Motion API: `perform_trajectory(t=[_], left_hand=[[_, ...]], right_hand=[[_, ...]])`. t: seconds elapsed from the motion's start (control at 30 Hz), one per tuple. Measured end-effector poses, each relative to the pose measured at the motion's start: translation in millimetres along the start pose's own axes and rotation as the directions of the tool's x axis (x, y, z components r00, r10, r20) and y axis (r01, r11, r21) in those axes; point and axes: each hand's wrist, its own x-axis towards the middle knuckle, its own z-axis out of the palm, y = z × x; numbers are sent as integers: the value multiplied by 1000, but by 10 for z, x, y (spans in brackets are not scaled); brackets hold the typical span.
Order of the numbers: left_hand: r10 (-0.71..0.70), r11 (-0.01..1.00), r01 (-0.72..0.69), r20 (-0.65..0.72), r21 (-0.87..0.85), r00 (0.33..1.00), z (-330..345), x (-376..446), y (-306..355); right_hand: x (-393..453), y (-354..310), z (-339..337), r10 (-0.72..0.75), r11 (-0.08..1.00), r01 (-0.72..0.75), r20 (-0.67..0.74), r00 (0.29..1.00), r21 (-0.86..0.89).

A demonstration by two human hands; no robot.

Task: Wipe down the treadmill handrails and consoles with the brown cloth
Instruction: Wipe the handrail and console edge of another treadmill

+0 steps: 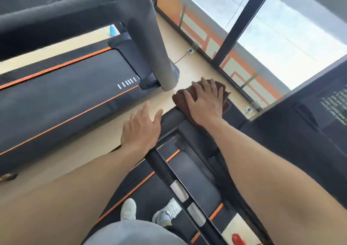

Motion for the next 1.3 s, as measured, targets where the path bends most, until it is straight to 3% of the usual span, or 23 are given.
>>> perform_trajectory(t=[0.17,0.27,0.5,0.67,0.73,0.93,1.07,1.2,1.3], left_hand=[[4,998,-6,25,57,1000,37,35,-33],[-3,998,0,44,63,999,28,41,-27],[2,999,-4,40,49,999,-18,9,4],[24,1000,-24,25,1,999,-59,-39,13],[34,999,-34,23,-7,999,-69,-50,3],[44,998,-43,21,-39,999,-50,-39,-13],[47,998,-47,9,-49,999,-51,-40,-10],[34,999,-34,16,-35,999,-44,-24,3],[40,999,-40,26,-21,999,-22,6,-12]], right_hand=[[205,455,-151,214,973,-211,-29,976,93],[54,357,-141,233,970,-234,25,972,65],[-798,-222,-24,-115,993,115,117,986,9],[-1371,-137,16,-186,981,188,51,981,-47],[-1533,-36,-44,-182,972,195,103,978,-132],[-1424,178,-464,130,962,-74,203,970,-264],[-1071,-73,-472,283,956,-244,281,917,-165],[-1051,-192,-303,298,954,-288,162,941,-85],[-1152,-41,-341,244,970,-234,201,949,-71]])
